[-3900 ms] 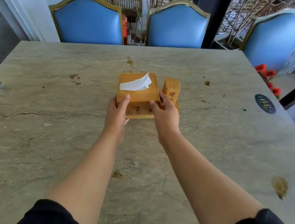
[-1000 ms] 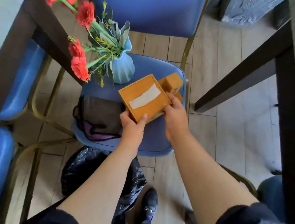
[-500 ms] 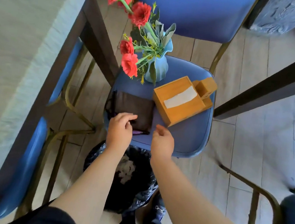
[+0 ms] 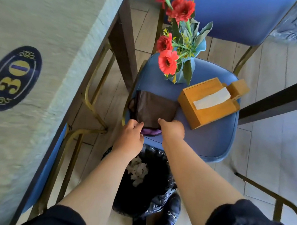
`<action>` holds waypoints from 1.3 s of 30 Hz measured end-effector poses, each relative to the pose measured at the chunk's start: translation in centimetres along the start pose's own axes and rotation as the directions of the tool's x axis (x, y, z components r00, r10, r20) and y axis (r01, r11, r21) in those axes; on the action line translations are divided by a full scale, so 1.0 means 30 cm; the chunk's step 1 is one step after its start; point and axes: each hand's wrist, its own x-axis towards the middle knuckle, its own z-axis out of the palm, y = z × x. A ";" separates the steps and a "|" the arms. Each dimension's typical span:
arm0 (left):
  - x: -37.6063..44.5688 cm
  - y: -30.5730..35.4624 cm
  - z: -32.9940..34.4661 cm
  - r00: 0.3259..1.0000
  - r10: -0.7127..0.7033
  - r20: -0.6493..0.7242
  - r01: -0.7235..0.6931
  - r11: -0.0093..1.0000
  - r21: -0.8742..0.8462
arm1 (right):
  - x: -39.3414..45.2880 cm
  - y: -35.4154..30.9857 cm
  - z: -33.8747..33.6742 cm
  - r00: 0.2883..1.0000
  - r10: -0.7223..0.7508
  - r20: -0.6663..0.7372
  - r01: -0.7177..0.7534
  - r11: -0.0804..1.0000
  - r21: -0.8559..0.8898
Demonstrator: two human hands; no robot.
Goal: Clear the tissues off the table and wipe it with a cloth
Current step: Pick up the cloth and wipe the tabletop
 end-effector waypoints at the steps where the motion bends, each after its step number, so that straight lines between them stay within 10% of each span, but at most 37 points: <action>1: -0.003 -0.003 -0.008 1.000 0.005 0.027 -0.005 1.000 -0.013 | -0.011 -0.006 -0.001 1.000 -0.025 -0.012 0.025 0.998 0.066; 6: -0.032 0.004 -0.052 0.998 0.002 0.066 0.006 0.992 -0.125 | -0.054 -0.015 0.003 0.995 0.030 0.095 -0.072 0.873 0.482; 14: -0.141 0.051 -0.149 0.999 -0.003 -0.050 -0.013 0.945 -0.326 | -0.176 -0.062 -0.087 0.982 -0.089 0.165 -0.036 0.773 0.633; 24: -0.356 0.177 -0.414 0.917 0.043 -0.397 -0.224 0.878 -0.423 | -0.621 -0.115 -0.328 0.888 -0.452 0.083 0.448 0.891 0.070; 32: -0.612 0.254 -0.552 0.959 0.281 -0.044 -0.247 0.744 -0.621 | -0.943 -0.139 -0.521 0.740 -0.649 0.174 0.653 0.756 0.047; 39: -0.882 0.263 -0.599 0.970 0.232 -0.073 -0.228 0.763 -0.604 | -1.110 -0.145 -0.651 0.645 -0.757 0.105 0.758 0.651 0.032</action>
